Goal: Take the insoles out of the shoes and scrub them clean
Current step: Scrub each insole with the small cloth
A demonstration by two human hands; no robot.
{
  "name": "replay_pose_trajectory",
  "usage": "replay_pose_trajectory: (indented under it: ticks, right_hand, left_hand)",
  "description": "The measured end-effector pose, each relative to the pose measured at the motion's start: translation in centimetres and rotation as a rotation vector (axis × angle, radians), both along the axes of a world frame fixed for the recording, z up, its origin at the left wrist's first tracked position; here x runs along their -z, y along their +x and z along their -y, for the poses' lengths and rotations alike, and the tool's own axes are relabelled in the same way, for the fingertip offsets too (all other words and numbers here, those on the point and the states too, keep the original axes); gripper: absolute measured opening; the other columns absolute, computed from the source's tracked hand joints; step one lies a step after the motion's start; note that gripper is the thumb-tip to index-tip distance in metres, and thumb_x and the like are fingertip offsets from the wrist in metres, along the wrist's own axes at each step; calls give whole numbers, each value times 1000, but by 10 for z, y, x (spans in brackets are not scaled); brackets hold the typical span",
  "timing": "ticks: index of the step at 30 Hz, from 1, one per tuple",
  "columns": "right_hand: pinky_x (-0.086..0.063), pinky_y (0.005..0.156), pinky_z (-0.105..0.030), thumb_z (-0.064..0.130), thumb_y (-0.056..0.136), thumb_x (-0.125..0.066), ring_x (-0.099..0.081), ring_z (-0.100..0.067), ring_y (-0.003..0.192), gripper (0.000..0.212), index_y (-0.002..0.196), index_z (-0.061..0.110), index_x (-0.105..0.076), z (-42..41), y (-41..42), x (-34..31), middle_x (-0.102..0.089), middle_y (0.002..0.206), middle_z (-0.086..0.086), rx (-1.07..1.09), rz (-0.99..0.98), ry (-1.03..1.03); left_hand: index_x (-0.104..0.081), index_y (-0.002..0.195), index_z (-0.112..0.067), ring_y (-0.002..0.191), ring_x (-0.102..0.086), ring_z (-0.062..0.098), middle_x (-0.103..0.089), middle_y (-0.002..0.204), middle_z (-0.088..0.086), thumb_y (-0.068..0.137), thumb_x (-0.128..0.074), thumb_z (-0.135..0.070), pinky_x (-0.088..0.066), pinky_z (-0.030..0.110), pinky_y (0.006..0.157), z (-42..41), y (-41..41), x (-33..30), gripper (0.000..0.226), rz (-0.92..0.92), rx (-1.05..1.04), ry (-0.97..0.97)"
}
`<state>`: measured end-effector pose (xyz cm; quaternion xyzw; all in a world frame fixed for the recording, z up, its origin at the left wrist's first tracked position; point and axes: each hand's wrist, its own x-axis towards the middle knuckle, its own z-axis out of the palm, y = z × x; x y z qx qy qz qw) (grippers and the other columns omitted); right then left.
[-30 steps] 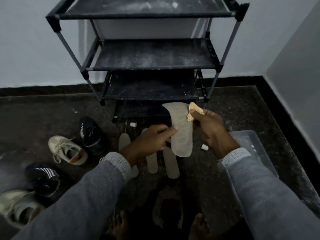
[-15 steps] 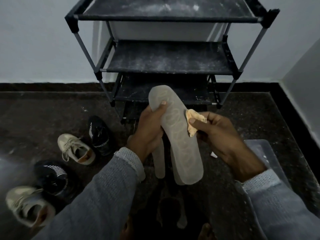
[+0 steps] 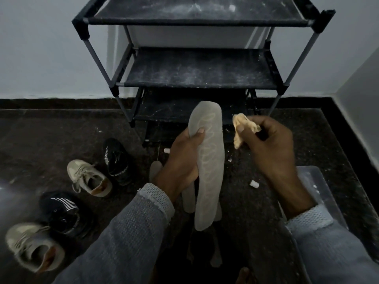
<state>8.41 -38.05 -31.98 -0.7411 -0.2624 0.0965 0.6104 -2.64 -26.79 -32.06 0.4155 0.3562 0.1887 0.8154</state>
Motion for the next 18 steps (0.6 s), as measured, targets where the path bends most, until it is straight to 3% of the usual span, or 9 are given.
replay_pose_trajectory:
  ticks: [3,7,10,14,16,18]
  right_hand:
    - [-52,68,-20,16,88,-68,-65,-5,77,9,95,20,-69,-7,-2,2,-69,87,7,-1,123,19]
    - [-55,78,-28,17,89,-67,-64,-5,86,14,102,20,-70,-12,-6,8,-66,95,6,-11,283,-43]
    - [-50,81,-18,12,89,-67,-60,-4,88,18,106,16,-71,-13,-10,10,-64,97,6,-38,414,-94]
    - [-38,82,-2,11,88,-67,-54,2,88,17,105,13,-71,-12,-11,11,-67,98,1,-47,509,-161]
    - [-40,81,-6,11,88,-66,-56,-3,88,17,105,14,-71,-11,-11,12,-66,96,3,-19,488,-161]
    - [-48,81,-19,12,89,-65,-60,-9,88,17,104,14,-71,-11,-10,11,-65,94,6,10,431,-129]
  left_hand:
    - [-57,125,-8,101,-65,29,-67,112,14,100,-45,-21,-53,46,90,5,4,1,30,-7,35,5]
    - [-53,132,-8,110,-62,31,-63,122,18,102,-39,-27,-50,46,95,13,8,0,38,22,98,-6]
    - [-49,134,-19,109,-63,27,-64,123,12,103,-37,-21,-50,46,95,17,7,2,33,65,108,41]
    - [-48,136,-15,111,-62,29,-63,123,14,103,-37,-19,-49,47,97,18,4,1,35,53,107,22]
    - [-50,135,-11,113,-61,31,-63,124,17,103,-38,-20,-48,47,99,17,2,0,36,42,101,-6]
    - [-51,134,-8,112,-61,32,-62,124,19,102,-39,-20,-48,47,98,15,2,-1,36,51,102,-36]
